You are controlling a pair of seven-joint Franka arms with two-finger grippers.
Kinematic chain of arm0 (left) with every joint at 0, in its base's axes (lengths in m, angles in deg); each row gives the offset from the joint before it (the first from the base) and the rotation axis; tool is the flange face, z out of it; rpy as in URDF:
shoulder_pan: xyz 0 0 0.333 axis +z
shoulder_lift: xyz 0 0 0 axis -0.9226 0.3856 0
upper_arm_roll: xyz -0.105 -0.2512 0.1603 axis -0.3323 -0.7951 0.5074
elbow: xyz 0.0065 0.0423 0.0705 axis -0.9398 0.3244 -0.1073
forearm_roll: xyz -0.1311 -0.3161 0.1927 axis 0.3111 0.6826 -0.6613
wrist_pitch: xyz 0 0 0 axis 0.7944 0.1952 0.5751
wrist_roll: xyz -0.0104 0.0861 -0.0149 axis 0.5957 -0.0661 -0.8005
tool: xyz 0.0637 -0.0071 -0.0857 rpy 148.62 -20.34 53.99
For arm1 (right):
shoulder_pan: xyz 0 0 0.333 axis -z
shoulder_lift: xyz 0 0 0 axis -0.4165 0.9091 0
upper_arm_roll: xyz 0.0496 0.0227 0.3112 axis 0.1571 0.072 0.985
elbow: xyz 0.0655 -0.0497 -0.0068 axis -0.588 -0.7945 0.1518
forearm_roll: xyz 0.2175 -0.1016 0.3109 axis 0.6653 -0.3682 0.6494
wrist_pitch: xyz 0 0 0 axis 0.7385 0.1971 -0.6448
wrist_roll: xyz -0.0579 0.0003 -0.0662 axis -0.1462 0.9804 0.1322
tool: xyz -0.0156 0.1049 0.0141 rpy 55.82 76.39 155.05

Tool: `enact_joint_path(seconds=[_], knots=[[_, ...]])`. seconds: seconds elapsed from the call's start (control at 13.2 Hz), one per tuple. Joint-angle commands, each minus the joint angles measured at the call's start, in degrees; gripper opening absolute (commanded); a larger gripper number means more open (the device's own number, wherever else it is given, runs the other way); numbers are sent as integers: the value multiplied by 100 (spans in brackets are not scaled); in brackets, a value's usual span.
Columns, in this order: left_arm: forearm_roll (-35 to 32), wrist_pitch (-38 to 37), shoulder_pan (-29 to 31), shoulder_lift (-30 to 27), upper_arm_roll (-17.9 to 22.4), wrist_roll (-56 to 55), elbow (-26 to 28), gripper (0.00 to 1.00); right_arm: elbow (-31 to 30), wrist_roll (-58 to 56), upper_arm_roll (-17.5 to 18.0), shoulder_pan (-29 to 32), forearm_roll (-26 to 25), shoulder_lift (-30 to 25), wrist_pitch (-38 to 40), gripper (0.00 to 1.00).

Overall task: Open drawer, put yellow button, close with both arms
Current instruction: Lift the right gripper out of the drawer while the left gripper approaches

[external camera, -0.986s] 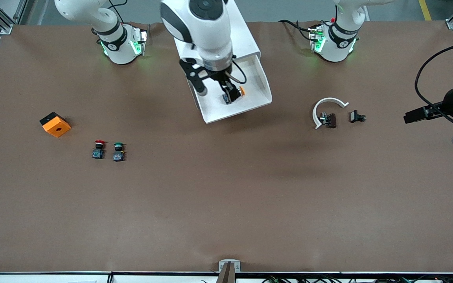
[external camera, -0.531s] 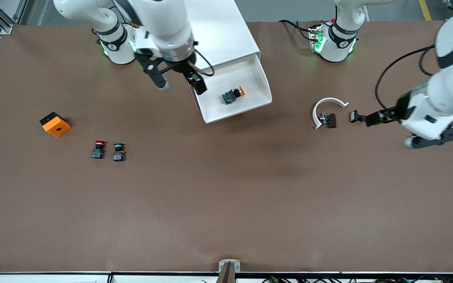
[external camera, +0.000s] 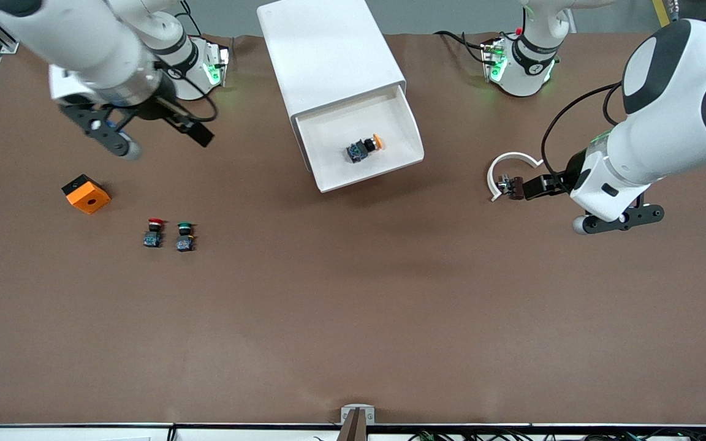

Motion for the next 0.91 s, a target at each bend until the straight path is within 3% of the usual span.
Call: enact_joint_path(seconds=[0.0,0.68,0.83], knots=[[146,38,-16,40,-34,-243,-6,100,-340,-1159,91,641,111,-218,20,100],[102,574,-341,796,-43,-165,2,100,-964,-3982,83,1979,32,-253,-296,100],[67,793,-534,902,-43,-156,72,100,-1245,-4475,91,2094,-309,-367,-690,100]])
